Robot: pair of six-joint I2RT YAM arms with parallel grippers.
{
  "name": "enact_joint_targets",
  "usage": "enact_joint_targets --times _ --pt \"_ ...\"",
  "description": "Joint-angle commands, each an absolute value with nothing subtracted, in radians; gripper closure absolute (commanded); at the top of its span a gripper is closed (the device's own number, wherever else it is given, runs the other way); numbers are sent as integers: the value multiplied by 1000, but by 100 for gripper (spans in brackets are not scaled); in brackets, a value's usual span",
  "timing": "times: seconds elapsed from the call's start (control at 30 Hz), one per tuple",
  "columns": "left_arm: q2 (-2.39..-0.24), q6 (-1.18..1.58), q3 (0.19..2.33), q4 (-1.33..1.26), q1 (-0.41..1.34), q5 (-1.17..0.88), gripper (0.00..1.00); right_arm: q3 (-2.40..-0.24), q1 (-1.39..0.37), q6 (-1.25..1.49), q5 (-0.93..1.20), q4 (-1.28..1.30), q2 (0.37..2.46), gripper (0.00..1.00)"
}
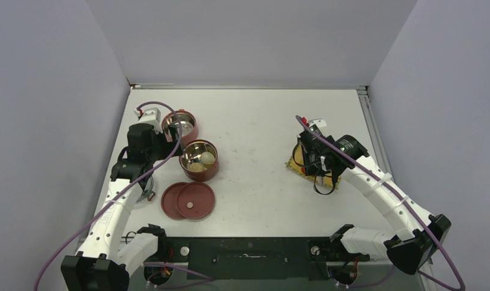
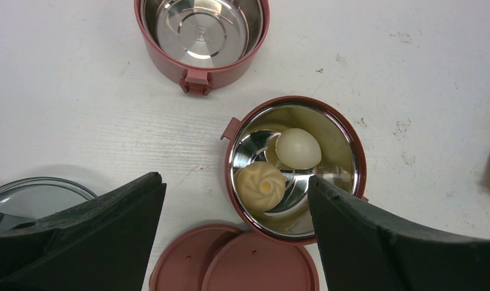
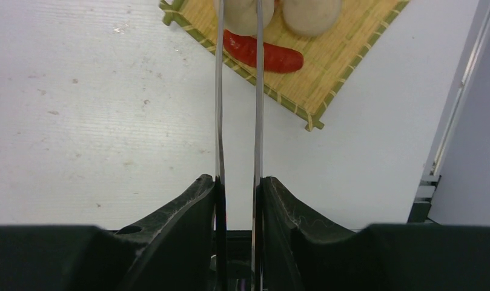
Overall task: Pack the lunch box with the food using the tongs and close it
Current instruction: Pick up the fake food from the plate, then place the fake food in the packing box.
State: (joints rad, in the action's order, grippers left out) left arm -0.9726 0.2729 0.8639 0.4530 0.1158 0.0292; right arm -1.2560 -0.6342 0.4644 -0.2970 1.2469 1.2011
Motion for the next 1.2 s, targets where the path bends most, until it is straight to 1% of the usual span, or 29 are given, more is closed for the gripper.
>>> enact_joint_targets --times 0.0,0.2,0.4,0.57,0.67,0.9,1.17 --pt "-959 272 871 419 119 19 13 -1306 -633 415 -200 1113 1131 95" --pt "-978 281 873 413 120 0 12 -1279 -694 375 23 817 1118 95" --pt "-962 281 873 413 116 19 12 -1285 -878 332 52 544 1224 95" --pt "-926 279 868 410 114 48 12 -1263 -961 321 105 354 1310 95" --pt "-911 279 864 407 114 54 12 -1265 -1000 311 91 299 1364 95" --pt "-911 279 862 403 114 42 12 -1256 -1023 297 54 253 1455 95" --pt "-911 281 861 402 115 41 12 -1299 -1034 282 3 262 1557 95"
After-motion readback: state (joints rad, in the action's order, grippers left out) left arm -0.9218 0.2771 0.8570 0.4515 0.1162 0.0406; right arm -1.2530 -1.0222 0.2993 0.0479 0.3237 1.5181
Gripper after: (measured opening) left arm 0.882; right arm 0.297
